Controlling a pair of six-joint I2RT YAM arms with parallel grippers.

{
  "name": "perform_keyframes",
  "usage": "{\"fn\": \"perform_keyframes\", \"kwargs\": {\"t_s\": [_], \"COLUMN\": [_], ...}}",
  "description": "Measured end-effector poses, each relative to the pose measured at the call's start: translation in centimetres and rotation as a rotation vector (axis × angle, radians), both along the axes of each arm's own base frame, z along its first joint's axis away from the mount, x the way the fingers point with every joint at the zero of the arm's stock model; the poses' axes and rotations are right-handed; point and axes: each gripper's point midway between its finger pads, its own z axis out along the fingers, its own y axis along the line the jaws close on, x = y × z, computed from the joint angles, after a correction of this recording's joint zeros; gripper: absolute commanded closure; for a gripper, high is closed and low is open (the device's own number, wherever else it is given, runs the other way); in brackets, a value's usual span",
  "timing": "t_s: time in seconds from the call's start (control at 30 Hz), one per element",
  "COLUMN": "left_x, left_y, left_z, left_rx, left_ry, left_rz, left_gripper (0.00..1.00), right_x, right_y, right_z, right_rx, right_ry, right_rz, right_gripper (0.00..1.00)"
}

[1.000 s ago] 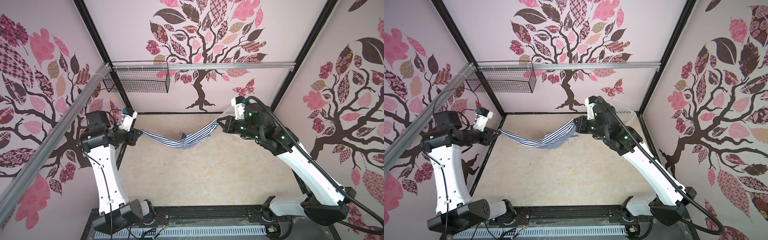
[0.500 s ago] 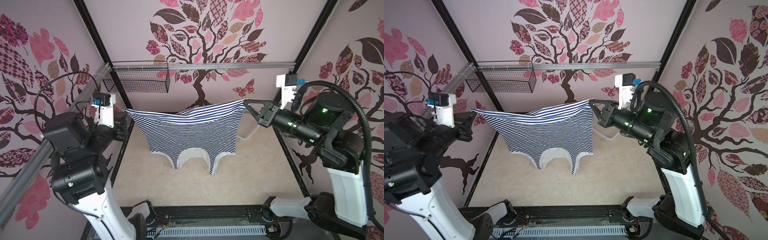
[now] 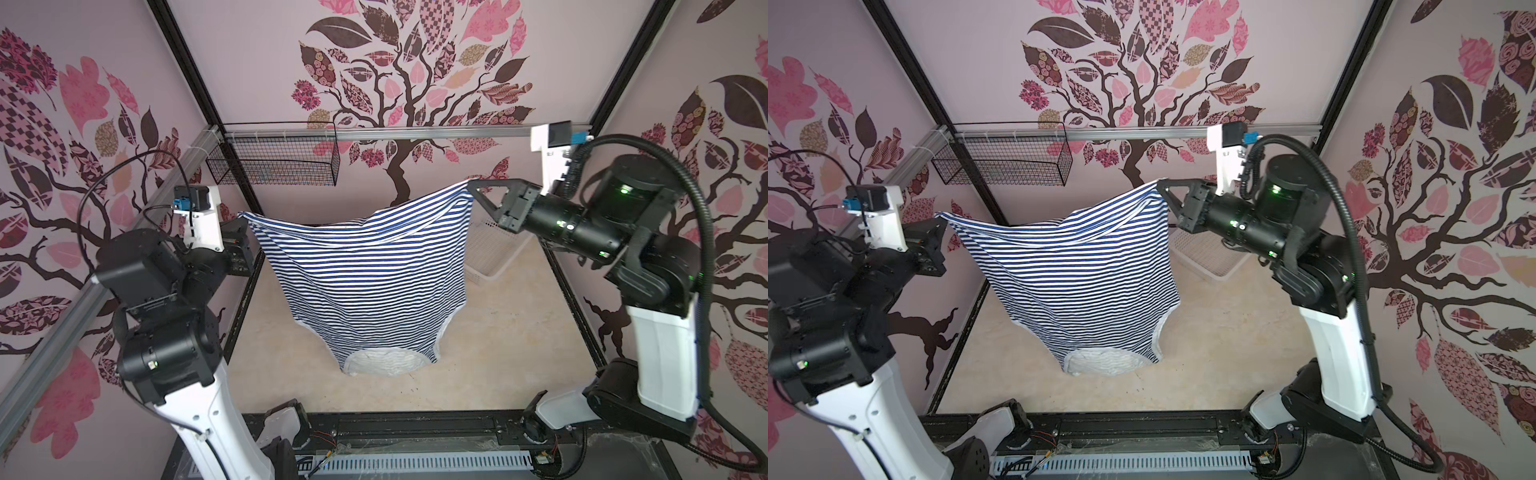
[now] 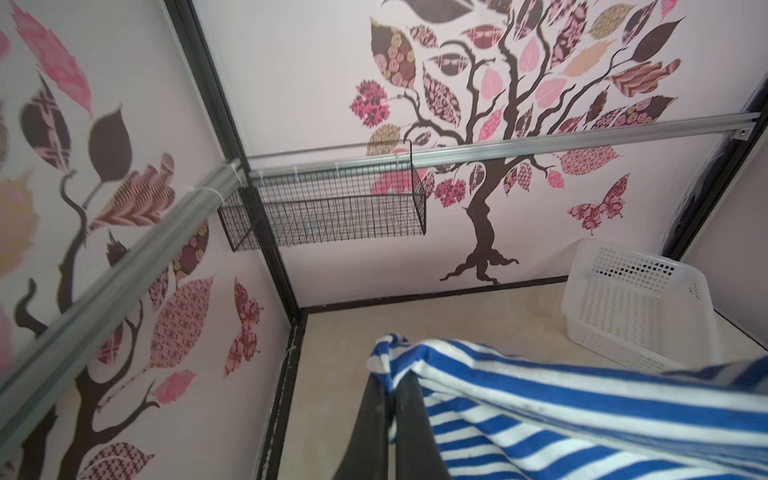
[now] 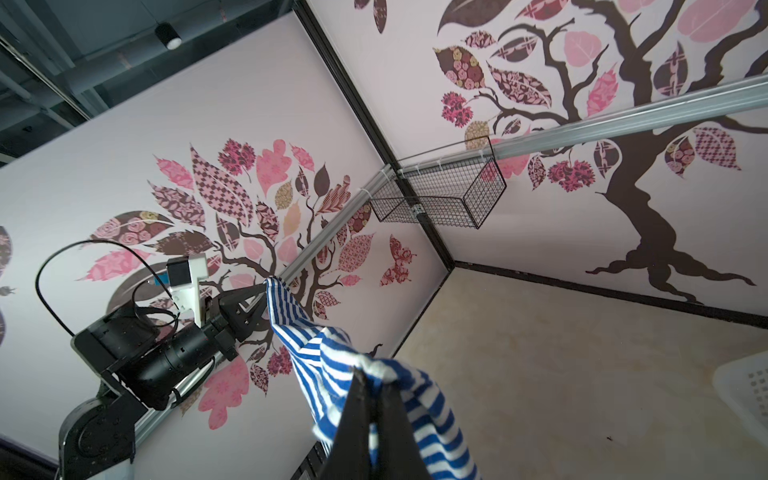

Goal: Fold and stack the tank tops
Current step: 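Lift the hem corners with both grippers and raise the tank top upward, then swing the raised tank top down and lay it flat, hem nearest the robot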

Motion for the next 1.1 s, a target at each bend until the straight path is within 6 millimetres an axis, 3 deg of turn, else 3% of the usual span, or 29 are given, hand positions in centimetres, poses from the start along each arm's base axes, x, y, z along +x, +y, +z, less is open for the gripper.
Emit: {"fn": "perform_keyframes", "kwargs": {"t_s": [0.1,0.23,0.4,0.47,0.57,0.63,0.7,0.83,0.9,1.0,1.03,1.1], "left_x": [4.2,10.6,19.8,23.2,25.2,24.8,23.3,17.1,14.3,11.9,11.7,11.8], "left_y": [1.6,3.8,5.5,5.5,5.4,5.8,6.4,5.5,4.5,3.3,3.2,3.3], "left_z": [-2.1,-5.2,-6.5,-7.0,-7.2,-6.5,-5.1,-2.2,-2.7,-8.0,-10.6,-17.2], "left_rx": [-0.055,-0.147,-0.215,-0.203,-0.231,-0.259,-0.264,-0.229,-0.208,-0.202,-0.194,-0.198], "left_ry": [0.068,0.163,0.213,0.21,0.201,0.182,0.146,0.055,0.031,0.098,0.135,0.251], "left_rz": [-0.009,-0.037,-0.108,-0.12,-0.128,-0.116,-0.1,-0.084,-0.085,-0.096,-0.102,-0.105], "left_gripper": [1.0,1.0,1.0,1.0,1.0,1.0,1.0,1.0,1.0,1.0,1.0,1.0], "right_x": [5.0,13.1,23.6,27.1,29.5,29.3,27.5,21.9,19.0,16.1,15.5,15.4], "right_y": [1.3,0.8,-0.6,-1.1,-2.0,-2.1,-1.8,-1.7,-2.2,-2.7,-2.6,-1.9], "right_z": [-3.3,-7.5,-9.4,-10.5,-11.4,-11.1,-9.5,-7.6,-7.5,-9.9,-11.8,-17.5], "right_rx": [-0.047,-0.033,0.159,0.262,0.346,0.361,0.363,0.348,0.343,0.337,0.333,0.319], "right_ry": [0.084,0.206,0.265,0.297,0.328,0.327,0.294,0.268,0.255,0.267,0.28,0.369], "right_rz": [-0.02,-0.062,-0.017,0.033,0.08,0.115,0.162,0.213,0.221,0.223,0.224,0.216], "right_gripper": [1.0,1.0,1.0,1.0,1.0,1.0,1.0,1.0,1.0,1.0,1.0,1.0]}}
